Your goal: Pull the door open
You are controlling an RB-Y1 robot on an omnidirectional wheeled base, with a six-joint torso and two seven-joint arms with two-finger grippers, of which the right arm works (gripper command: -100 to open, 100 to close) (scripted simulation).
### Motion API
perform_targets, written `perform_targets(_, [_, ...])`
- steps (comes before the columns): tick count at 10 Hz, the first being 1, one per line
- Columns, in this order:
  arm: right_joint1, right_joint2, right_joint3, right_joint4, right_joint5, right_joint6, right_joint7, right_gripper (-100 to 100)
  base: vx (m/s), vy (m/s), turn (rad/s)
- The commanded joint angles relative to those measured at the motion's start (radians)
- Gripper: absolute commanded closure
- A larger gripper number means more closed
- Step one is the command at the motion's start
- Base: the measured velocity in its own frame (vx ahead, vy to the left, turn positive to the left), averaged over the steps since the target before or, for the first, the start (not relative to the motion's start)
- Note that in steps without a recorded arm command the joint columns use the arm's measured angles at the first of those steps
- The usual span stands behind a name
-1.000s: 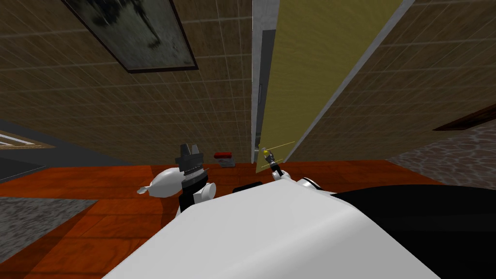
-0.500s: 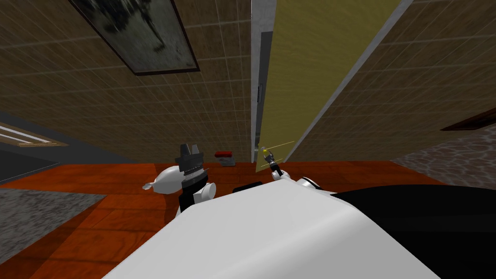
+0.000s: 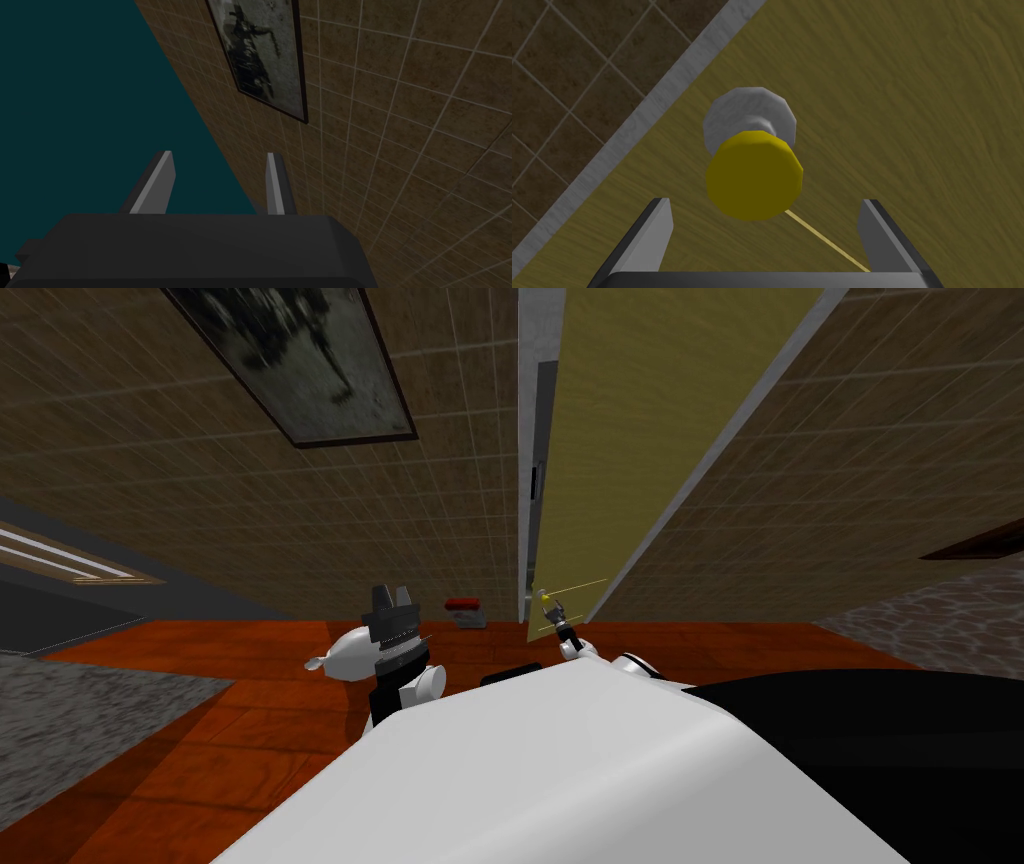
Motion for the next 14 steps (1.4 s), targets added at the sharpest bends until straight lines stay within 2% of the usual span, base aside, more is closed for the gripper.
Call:
perform_targets(1, [-0.002, 0.000, 0.015, -0.001, -0.017, 0.002, -0.050, -100, -0.063, -0.036, 0.055])
perform_targets(14, [-0.010, 0.001, 0.082, -0.014, -0.095, 0.015, -0.358, -100, -0.050, -0.026, 0.031])
